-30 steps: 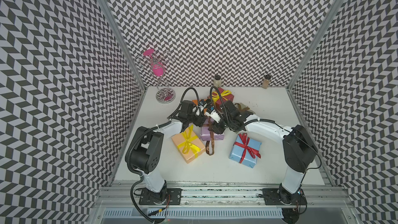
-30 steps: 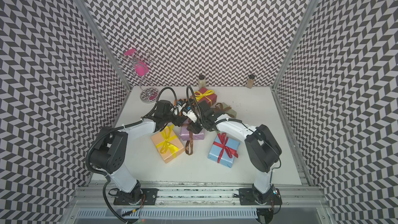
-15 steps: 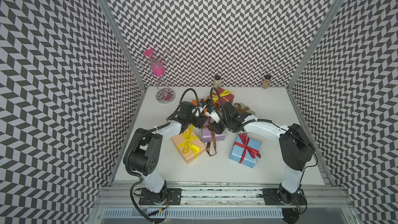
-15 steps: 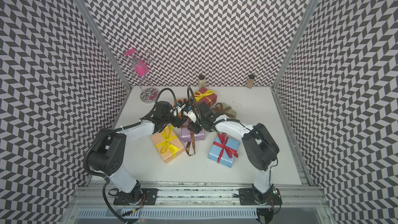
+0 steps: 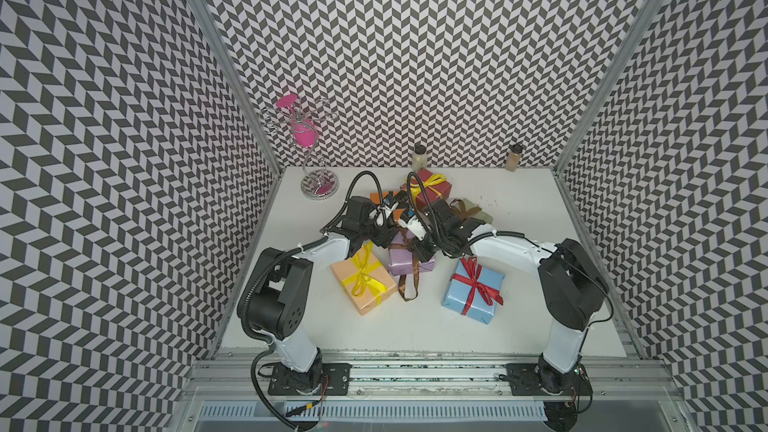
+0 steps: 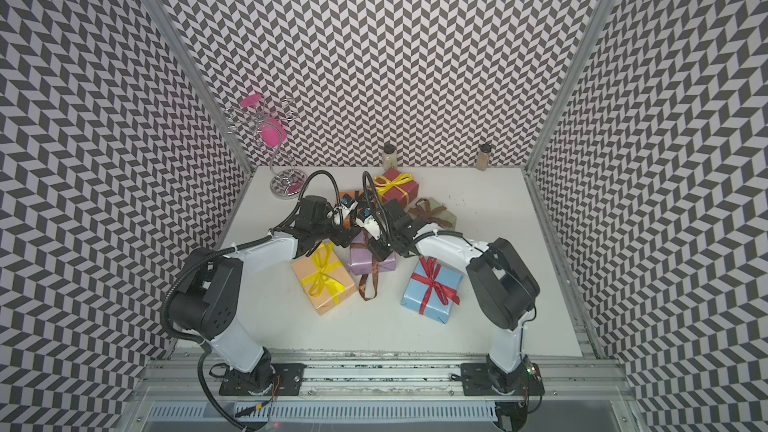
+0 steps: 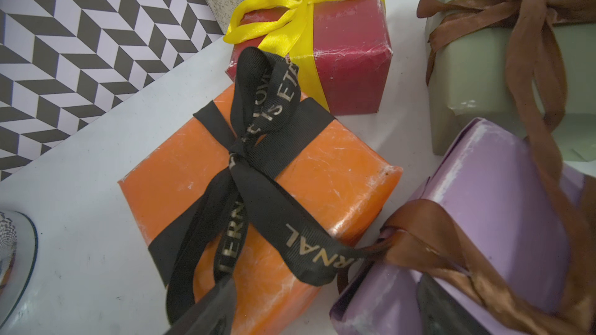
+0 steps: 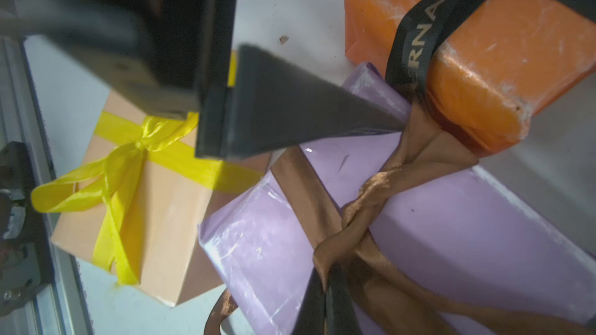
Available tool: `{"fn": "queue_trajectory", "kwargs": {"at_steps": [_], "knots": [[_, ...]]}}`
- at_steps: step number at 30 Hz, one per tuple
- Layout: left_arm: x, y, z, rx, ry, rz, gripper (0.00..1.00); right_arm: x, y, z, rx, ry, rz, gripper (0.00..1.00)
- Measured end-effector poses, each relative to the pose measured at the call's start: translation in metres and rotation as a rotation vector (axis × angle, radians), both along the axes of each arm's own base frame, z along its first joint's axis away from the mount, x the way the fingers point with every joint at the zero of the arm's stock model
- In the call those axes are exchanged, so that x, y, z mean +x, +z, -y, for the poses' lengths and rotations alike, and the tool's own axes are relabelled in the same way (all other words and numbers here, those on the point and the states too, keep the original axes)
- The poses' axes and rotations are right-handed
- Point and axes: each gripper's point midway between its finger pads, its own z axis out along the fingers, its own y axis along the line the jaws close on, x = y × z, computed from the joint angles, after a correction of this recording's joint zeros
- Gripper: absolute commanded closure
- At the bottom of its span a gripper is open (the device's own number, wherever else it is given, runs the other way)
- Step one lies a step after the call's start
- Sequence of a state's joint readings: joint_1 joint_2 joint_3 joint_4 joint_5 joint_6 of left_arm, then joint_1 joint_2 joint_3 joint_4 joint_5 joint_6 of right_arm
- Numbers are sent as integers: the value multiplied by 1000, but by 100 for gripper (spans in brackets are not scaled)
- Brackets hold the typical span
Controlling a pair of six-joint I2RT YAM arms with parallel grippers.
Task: Untie the ribbon bows on the gift boxes
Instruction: Untie the ribbon from the gift box.
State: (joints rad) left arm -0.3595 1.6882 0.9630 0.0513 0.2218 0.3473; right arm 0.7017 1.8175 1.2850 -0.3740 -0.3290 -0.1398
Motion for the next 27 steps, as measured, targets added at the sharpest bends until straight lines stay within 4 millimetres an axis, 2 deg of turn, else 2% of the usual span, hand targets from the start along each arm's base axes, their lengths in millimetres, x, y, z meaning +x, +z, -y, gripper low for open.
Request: {"fn": "queue_trajectory", "kwargs": {"at_steps": [2, 5, 8, 15, 16, 17, 18, 20, 21, 24, 27], "knots": [[0, 0, 0, 0, 0, 0, 12, -9, 11, 3, 6, 36, 8, 100], [0, 0, 0, 0, 1, 0, 12, -34, 31, 5, 35, 165, 11, 100], [0, 0, 0, 1, 1, 0, 12, -75, 43, 9, 54, 361, -40, 100], [0, 0, 0, 1, 1, 0, 12, -186, 39, 40, 43, 771, -304, 99], [0, 0, 0, 1, 0, 0, 12, -195, 41, 42, 45, 801, -318, 96], [0, 0, 0, 1, 0, 0, 12, -204, 43, 43, 44, 833, -323, 89], [0, 0, 0, 1, 0, 0, 12, -211, 46, 43, 43, 859, -314, 73], [0, 0, 0, 1, 0, 0, 12, -220, 56, 41, 49, 893, -268, 42], [0, 0, 0, 1, 0, 0, 12, -222, 62, 39, 55, 896, -237, 35], [0, 0, 0, 1, 0, 1, 12, -212, 81, 30, 71, 857, -103, 32], [0, 0, 0, 1, 0, 0, 12, -179, 88, 21, 57, 742, 41, 31]]}}
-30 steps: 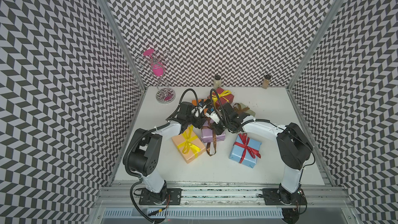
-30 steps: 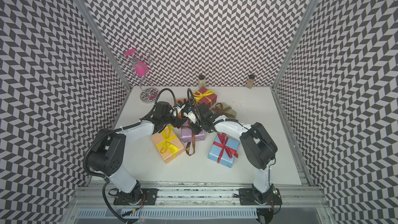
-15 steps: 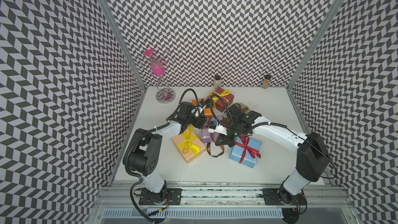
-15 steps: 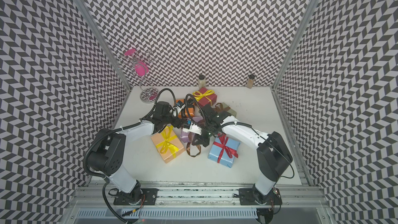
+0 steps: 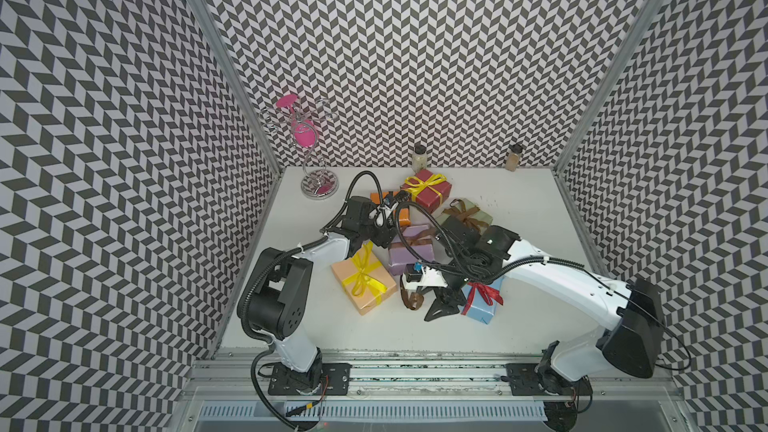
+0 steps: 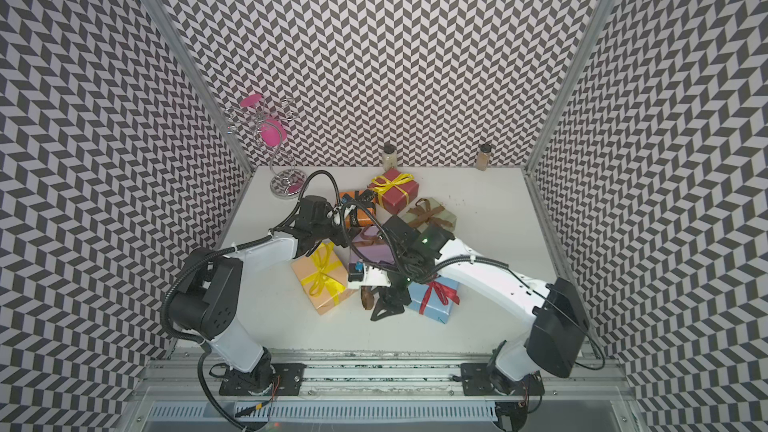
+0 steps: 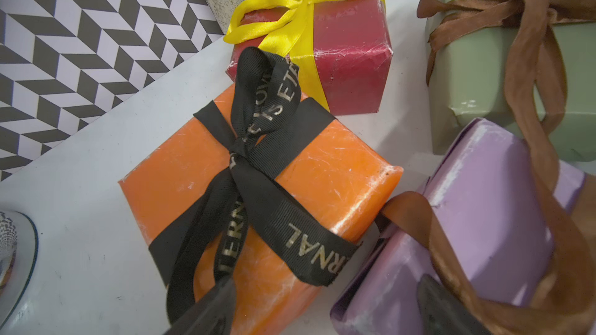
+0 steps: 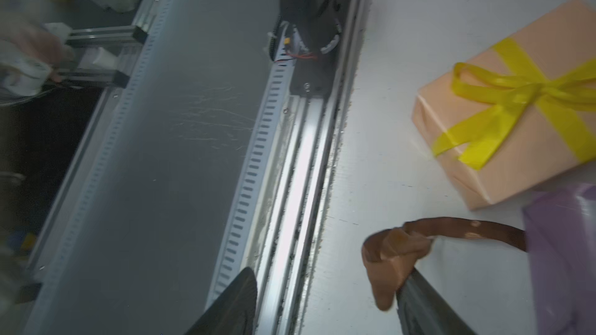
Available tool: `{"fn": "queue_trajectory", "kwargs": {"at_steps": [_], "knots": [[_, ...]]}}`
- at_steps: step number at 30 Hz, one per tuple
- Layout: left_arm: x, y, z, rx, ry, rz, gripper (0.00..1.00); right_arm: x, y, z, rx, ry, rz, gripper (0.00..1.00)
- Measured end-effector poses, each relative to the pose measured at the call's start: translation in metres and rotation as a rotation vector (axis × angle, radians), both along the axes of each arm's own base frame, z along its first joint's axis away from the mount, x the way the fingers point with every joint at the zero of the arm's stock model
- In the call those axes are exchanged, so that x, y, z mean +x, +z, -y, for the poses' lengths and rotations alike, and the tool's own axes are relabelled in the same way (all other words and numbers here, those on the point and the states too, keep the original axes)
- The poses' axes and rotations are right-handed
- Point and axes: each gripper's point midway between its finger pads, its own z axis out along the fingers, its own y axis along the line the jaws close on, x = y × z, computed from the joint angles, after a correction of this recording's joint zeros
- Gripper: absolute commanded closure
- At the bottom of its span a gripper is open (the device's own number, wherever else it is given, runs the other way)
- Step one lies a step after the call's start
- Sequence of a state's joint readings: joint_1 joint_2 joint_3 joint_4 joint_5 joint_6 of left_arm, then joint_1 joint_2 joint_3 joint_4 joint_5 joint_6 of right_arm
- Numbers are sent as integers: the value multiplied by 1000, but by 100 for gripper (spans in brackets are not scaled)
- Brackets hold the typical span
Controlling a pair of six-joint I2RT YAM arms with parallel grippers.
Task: Untie the ribbon bows on the gift boxes
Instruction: Untie the ribbon from the gift box.
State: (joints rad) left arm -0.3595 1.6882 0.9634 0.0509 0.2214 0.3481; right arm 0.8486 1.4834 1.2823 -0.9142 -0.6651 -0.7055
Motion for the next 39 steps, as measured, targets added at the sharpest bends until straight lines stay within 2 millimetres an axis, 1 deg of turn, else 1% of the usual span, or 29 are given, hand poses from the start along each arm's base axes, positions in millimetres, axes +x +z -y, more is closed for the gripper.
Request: {"fn": "queue_trajectory", "kwargs": {"at_steps": [3, 4, 7, 9, 11, 14, 15, 19, 21, 23, 30, 36, 39], "knots": [[0, 0, 0, 0, 0, 0, 12, 42, -6, -1, 19, -136, 105, 26], [0, 0, 0, 0, 0, 0, 12, 55, -10, 1, 16, -172, 129, 23], [0, 0, 0, 0, 0, 0, 12, 82, -22, 3, -23, -222, 159, 21], [0, 1, 0, 1, -1, 1, 12, 99, -29, -1, -48, -243, 172, 24], [-1, 1, 0, 1, -1, 0, 12, 117, -37, -3, -58, -271, 195, 36], [0, 1, -1, 1, 0, 0, 12, 136, -50, 0, -77, -314, 198, 42], [0, 1, -1, 1, 0, 0, 12, 142, -54, 2, -82, -325, 191, 43], [-1, 1, -1, 1, 0, -1, 12, 177, -67, 8, -86, -371, 155, 44], [-1, 1, -1, 0, -1, -2, 12, 188, -73, 13, -88, -384, 140, 44], [-1, 1, -2, 0, -1, -3, 12, 194, -78, 17, -92, -391, 130, 44], [-1, 1, -2, 0, -4, -3, 12, 193, -89, 16, -97, -369, 111, 44], [-1, 1, -2, 1, -8, -2, 12, 199, -88, 14, -82, -376, 129, 44], [-1, 1, -1, 1, -10, -2, 12, 204, -92, 15, -83, -383, 130, 44]]}}
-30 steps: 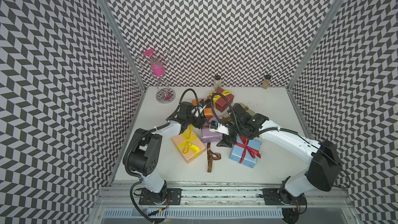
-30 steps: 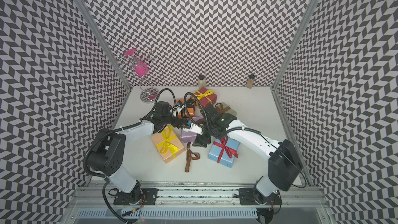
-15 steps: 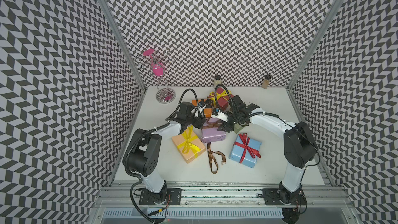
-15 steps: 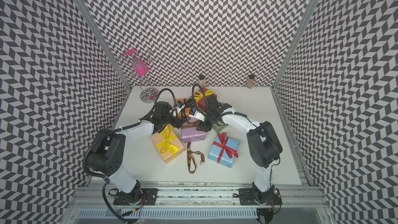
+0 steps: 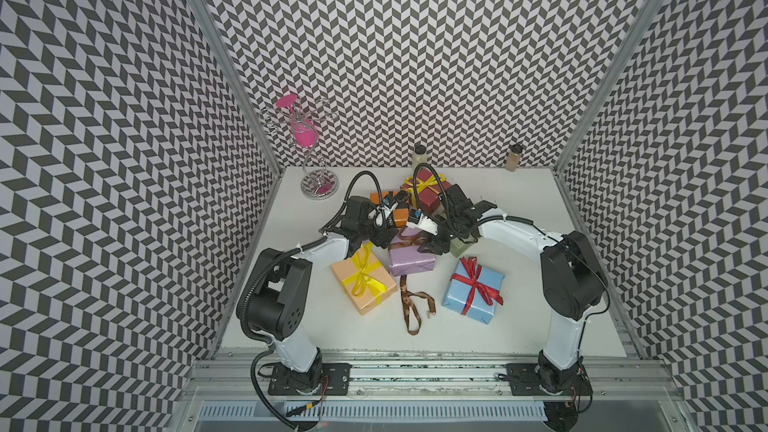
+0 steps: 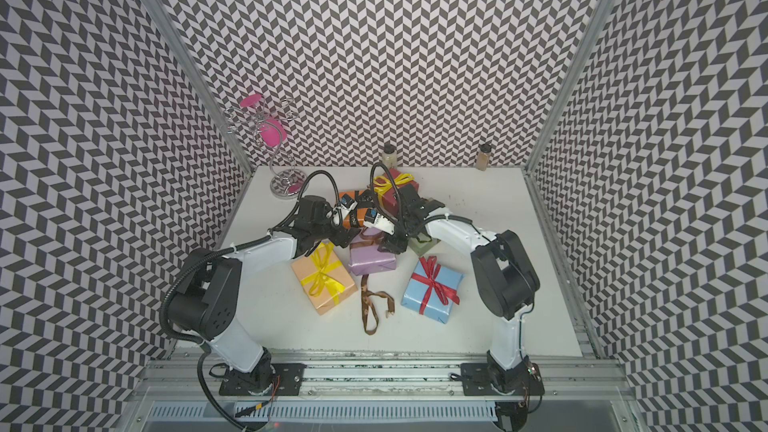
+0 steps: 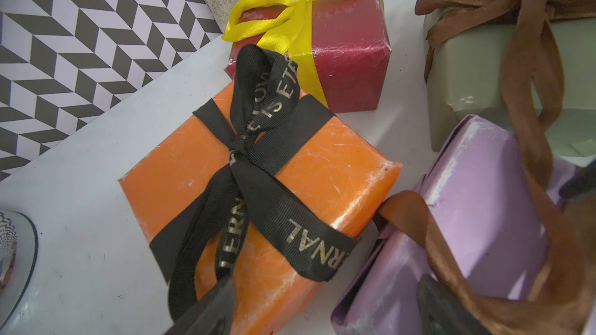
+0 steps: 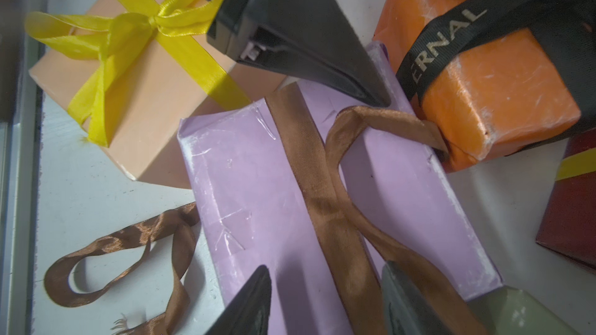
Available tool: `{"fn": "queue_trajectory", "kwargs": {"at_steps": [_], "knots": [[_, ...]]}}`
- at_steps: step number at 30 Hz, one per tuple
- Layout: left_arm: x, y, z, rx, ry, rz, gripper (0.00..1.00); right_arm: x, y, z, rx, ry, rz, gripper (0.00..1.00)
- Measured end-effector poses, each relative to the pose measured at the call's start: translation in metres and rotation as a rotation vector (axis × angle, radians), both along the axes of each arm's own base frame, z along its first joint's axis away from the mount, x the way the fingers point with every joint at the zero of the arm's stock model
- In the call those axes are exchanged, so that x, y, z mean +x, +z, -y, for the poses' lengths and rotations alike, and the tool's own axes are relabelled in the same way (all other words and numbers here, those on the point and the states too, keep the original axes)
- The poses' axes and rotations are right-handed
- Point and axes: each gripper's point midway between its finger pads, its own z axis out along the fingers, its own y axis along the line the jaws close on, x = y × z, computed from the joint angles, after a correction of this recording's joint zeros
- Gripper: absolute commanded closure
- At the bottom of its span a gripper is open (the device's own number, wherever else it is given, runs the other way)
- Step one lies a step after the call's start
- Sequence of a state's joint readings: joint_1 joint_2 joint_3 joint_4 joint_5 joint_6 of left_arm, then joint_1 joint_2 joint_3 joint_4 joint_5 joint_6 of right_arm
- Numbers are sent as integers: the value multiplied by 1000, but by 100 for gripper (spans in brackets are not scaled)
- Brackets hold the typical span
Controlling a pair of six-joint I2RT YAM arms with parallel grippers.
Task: Untie the ribbon bows on the gift boxes
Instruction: Untie the ribbon from the gift box.
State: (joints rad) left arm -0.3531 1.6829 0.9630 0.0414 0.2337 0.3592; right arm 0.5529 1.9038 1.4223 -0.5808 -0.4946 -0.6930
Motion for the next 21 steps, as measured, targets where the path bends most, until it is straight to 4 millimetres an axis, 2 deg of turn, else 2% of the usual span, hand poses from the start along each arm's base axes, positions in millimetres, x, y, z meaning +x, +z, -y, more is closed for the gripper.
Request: {"fn": "queue_trajectory", "kwargs": {"at_steps": [7, 12, 21], "knots": [[-1, 0, 0, 1, -5, 1, 12, 9, -3, -7, 24, 8, -11, 47], [-1, 0, 0, 2, -7, 2, 12, 11, -4, -9, 31, 13, -10, 53], [-1, 0, 1, 0, -8, 1, 12, 6, -6, -14, 40, 40, 4, 54]]}}
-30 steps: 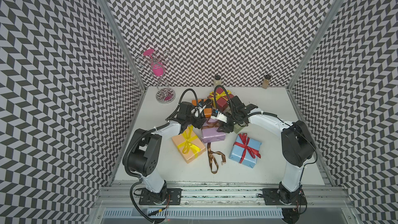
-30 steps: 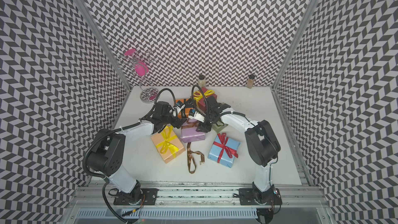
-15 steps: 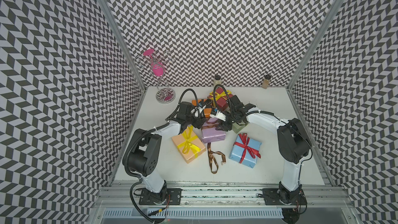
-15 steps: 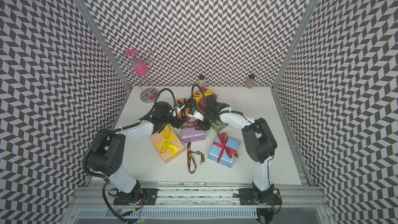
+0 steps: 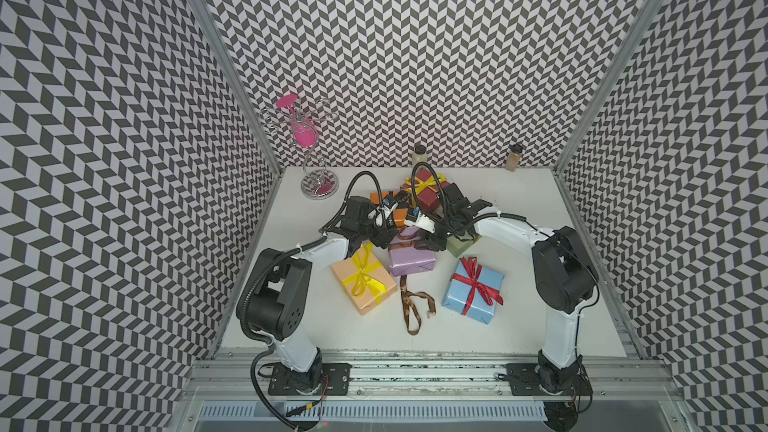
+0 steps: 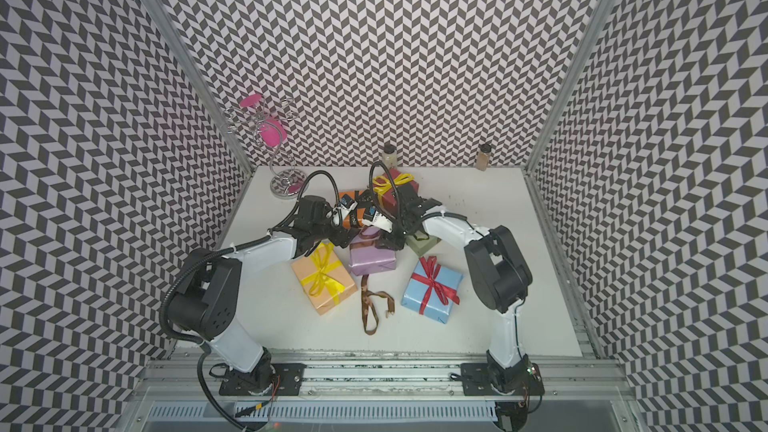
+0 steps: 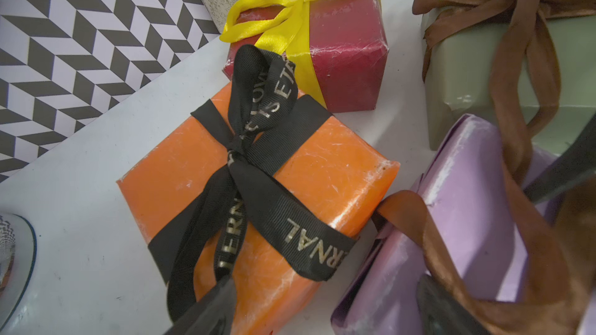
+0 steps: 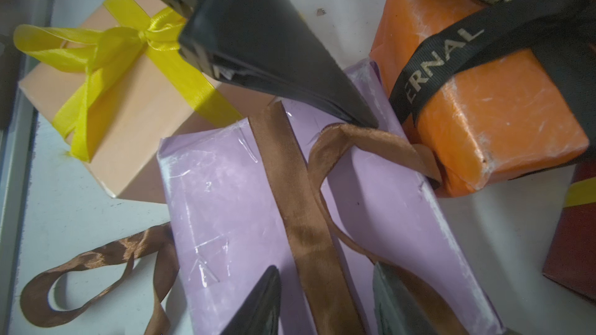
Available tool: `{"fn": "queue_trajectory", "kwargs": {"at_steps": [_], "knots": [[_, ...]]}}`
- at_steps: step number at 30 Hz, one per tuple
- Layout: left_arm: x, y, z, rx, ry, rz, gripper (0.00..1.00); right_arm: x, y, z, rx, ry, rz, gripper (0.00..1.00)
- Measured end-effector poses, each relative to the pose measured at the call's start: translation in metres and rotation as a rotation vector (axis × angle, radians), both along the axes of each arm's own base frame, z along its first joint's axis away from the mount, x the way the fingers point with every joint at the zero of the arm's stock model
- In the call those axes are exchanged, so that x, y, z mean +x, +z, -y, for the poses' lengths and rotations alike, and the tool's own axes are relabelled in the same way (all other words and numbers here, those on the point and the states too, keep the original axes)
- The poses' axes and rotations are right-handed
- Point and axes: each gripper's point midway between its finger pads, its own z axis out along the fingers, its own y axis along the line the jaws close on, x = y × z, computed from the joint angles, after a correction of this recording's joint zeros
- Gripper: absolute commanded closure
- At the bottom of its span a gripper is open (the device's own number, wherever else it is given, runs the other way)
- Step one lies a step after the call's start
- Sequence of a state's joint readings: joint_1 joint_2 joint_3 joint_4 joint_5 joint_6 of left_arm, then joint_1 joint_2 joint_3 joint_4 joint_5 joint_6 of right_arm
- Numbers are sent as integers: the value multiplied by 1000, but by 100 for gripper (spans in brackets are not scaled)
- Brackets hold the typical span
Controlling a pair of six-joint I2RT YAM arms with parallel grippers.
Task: Untie the ribbon bows on the gift boxes
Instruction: Untie the ribbon from the gift box, then pull the ribbon from the gift box.
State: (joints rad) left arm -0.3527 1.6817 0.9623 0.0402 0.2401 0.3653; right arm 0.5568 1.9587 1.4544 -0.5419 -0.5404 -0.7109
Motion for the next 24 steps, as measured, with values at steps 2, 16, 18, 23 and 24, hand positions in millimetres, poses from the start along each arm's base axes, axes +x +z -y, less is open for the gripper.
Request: {"fn": "queue_trajectory", "kwargs": {"at_steps": [2, 16, 18, 23, 24], "knots": [[0, 0, 0, 0, 0, 0, 12, -2, 1, -3, 3, 9, 7, 55], [0, 0, 0, 0, 0, -1, 12, 0, 0, -10, 6, -1, 20, 80], [0, 0, 0, -1, 0, -1, 12, 0, 0, -11, 6, 0, 19, 84], [0, 0, 0, -2, -1, -2, 12, -6, -1, -11, 13, 18, -6, 93], [0, 0, 0, -2, -1, -2, 12, -9, -1, -11, 16, 25, -14, 95]]}}
